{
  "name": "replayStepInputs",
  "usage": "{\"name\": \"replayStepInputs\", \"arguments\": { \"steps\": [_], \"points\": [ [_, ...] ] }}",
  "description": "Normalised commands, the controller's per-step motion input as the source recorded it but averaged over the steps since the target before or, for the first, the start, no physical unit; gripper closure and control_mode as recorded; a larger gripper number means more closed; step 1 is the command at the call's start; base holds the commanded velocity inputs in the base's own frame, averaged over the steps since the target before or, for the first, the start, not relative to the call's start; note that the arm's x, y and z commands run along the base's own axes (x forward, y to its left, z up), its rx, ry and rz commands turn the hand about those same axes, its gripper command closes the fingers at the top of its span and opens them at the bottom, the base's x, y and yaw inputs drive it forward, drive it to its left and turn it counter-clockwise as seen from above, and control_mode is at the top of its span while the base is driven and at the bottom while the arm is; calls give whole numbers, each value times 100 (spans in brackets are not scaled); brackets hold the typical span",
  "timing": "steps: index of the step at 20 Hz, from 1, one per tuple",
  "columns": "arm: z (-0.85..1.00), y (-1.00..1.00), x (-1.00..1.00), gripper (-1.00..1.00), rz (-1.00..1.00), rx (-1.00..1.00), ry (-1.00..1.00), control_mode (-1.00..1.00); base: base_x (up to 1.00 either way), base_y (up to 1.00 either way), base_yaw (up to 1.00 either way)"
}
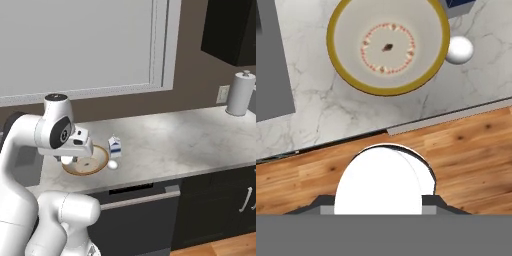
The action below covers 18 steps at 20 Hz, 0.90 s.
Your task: Gather the eggs and milk located in the vicinity of the sink area and place them right next to the bowl.
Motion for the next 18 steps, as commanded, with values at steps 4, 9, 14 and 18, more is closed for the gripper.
{"name": "replayStepInputs", "arguments": {
  "steps": [4, 9, 14, 18],
  "points": [
    [0, 0, 0, 100, 0, 0, 0, -100, 0, 0, 0],
    [-10, 24, 2, 100, -19, 0, 1, -100, 0, 0, 0],
    [-14, 79, 7, 100, -55, 0, 7, -100, 0, 0, 0],
    [-5, 54, 29, 100, -58, 0, 0, -100, 0, 0, 0]
  ]
}}
